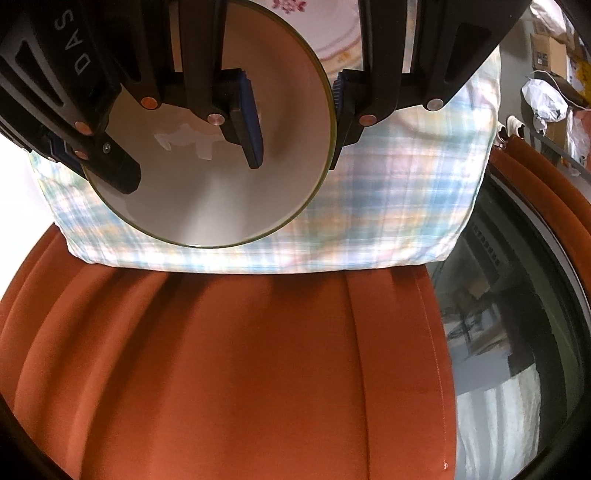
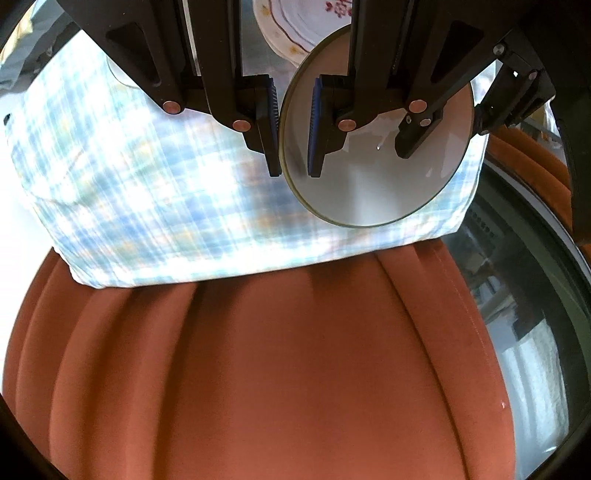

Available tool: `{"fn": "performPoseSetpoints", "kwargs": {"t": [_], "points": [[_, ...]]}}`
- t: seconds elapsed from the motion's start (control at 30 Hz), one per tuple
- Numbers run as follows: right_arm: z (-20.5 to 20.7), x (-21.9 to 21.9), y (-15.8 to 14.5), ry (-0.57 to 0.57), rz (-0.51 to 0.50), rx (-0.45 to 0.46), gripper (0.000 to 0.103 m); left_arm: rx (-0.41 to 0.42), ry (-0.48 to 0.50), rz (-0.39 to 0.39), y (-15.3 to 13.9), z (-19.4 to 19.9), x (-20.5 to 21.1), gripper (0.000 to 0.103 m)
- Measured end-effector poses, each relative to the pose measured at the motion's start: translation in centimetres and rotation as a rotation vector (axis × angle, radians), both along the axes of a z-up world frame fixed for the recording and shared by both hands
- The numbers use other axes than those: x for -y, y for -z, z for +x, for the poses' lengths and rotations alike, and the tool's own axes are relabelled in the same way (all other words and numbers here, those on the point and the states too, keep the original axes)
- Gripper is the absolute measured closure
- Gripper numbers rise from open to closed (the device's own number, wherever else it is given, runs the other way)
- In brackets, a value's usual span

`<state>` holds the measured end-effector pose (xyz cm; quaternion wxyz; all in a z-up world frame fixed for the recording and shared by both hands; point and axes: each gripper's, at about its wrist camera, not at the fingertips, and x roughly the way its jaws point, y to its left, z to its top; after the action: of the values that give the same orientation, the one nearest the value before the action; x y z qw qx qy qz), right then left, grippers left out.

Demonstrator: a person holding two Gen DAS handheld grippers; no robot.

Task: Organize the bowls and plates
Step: 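Lift the bowl with both tools and carry it toward the other bowls, then lower the held bowl into the other bowls and open both tools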

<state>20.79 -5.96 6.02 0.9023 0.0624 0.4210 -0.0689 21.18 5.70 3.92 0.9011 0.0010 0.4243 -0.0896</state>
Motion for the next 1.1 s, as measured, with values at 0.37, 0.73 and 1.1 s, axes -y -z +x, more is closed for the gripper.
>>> {"fn": "performPoseSetpoints", "kwargs": {"t": [0.37, 0.73, 1.1], "points": [[-4.3, 4.3, -0.4, -0.013, 0.038, 0.004, 0.086, 0.009, -0.019, 0.016, -0.3, -4.8, 4.8, 0.072], [-7.9, 10.3, 0.6, -0.074, 0.038, -0.008, 0.086, -0.001, -0.071, 0.020, 1.2, -8.8, 10.0, 0.072], [-10.0, 14.1, 3.1, -0.167, 0.026, -0.058, 0.086, -0.050, -0.142, 0.031, 4.2, -11.1, 13.0, 0.072]]}}
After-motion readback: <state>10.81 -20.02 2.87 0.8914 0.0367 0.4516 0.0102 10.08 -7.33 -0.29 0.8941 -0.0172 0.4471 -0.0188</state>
